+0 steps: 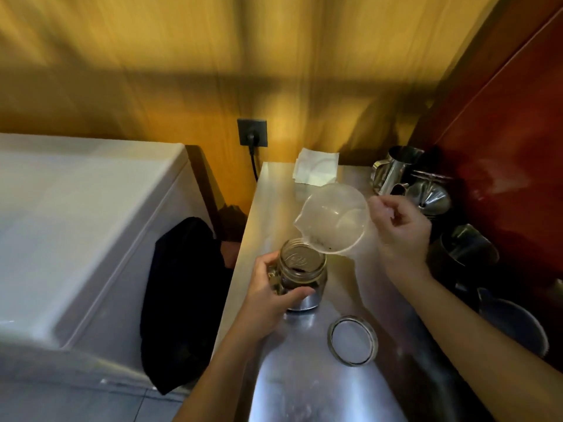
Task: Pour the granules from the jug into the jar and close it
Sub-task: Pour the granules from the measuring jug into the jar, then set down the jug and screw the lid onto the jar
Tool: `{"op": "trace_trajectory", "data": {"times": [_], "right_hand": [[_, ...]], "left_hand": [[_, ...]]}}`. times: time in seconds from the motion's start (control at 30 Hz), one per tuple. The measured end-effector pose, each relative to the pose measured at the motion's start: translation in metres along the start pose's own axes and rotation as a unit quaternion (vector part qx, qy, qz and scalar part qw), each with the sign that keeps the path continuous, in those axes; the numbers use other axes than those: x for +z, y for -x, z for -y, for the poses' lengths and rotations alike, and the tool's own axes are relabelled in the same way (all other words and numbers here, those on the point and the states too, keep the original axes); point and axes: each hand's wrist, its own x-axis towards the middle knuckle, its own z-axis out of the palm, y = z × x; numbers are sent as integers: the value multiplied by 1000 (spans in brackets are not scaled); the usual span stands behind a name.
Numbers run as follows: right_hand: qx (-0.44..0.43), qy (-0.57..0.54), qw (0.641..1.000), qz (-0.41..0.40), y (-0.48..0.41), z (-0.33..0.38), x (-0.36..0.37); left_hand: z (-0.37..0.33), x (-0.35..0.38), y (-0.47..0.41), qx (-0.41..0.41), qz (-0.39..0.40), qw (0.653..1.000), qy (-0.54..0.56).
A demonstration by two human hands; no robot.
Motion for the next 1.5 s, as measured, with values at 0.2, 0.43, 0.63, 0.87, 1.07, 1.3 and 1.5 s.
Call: {"op": "trace_trajectory", "data": {"times": [0.2,0.43,0.63,0.87,1.07,1.3,1.5], "right_hand": [[197,-37,973,-114,18,-44,-4],[257,-23,952,-163,39,-74,-12],[263,4,948,-181,48,-79,-19],[266,27,953,-141,48,-76,-25],[187,37,973,-129,45,-60,-32],[42,86,989,-110,72,-34,-42],[92,234,961,111,115,-49,-48]], "left_hand": [[0,1,-1,23,-1,1000,-21],[-1,0,0,22,3,999,-38],[0,-2,-2,25,-1,999,-48],[0,-2,-1,19,2,999,-39],[2,-3,-1,25,2,998,-51],[4,-4,-2,33,11,998,-50],[7,-6,0,36,19,998,-55]]}}
